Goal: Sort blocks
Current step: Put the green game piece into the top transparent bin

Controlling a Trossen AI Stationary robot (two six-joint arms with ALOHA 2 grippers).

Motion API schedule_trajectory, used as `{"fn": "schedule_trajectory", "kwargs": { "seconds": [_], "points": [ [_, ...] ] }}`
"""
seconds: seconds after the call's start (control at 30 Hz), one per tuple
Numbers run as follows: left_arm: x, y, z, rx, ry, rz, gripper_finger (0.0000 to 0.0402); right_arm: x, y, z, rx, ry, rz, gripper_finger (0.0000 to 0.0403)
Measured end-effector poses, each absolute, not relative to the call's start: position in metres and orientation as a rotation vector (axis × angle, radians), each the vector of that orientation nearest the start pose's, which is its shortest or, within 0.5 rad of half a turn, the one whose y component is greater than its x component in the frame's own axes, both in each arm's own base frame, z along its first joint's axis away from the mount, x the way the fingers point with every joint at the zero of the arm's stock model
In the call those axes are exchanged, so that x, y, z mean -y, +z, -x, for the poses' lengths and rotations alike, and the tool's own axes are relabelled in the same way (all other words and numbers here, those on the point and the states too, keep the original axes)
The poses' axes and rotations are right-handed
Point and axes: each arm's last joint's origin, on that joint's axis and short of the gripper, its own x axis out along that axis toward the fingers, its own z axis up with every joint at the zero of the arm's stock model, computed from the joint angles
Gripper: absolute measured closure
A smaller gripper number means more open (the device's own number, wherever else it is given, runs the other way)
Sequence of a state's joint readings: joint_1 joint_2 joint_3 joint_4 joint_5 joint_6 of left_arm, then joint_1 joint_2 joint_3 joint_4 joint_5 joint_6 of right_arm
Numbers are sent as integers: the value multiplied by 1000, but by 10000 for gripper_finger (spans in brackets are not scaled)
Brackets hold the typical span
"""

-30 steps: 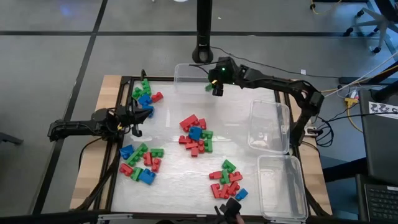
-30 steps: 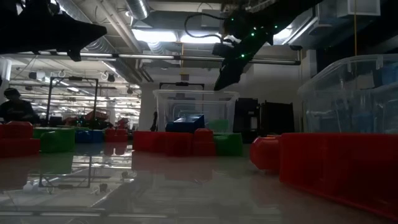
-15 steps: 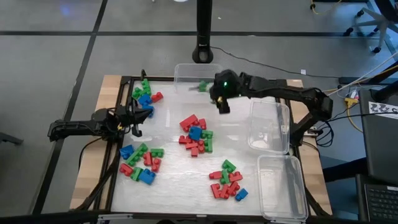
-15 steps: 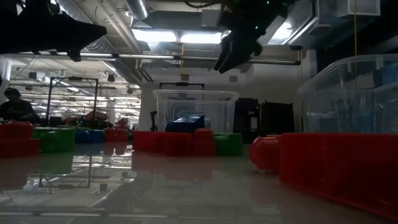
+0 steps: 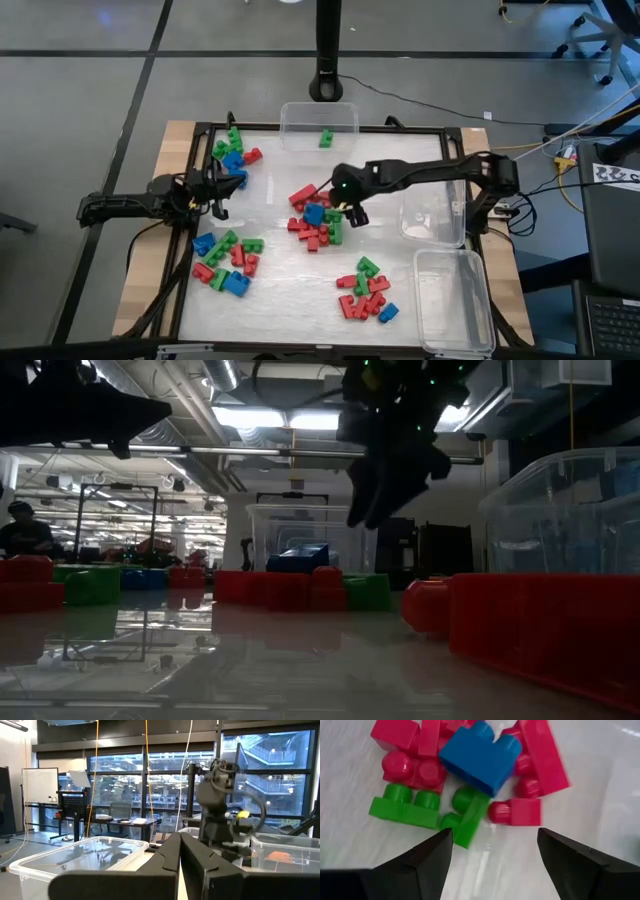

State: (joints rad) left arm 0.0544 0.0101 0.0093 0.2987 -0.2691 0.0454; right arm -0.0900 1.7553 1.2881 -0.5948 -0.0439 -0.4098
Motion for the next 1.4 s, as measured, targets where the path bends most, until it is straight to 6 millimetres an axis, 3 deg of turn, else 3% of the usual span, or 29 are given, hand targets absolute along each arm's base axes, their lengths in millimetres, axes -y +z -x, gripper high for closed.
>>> {"fn": "schedule_trajectory", "kwargs": {
  "seconds": [0.57, 1.07, 1.17, 1.4],
  "points": [
    [-13, 194, -92, 291, 327, -2, 400, 30, 164, -384, -1109, 108, 85, 111],
    [-13, 193, -92, 285, 332, -2, 400, 36, 143, -387, -1185, 31, 179, 114],
    [-13, 193, -92, 282, 333, -2, 400, 38, 143, -388, -1181, 14, 203, 135],
    [-13, 193, -93, 280, 333, -3, 400, 38, 144, -387, -1190, 28, 276, 233]
  ]
}}
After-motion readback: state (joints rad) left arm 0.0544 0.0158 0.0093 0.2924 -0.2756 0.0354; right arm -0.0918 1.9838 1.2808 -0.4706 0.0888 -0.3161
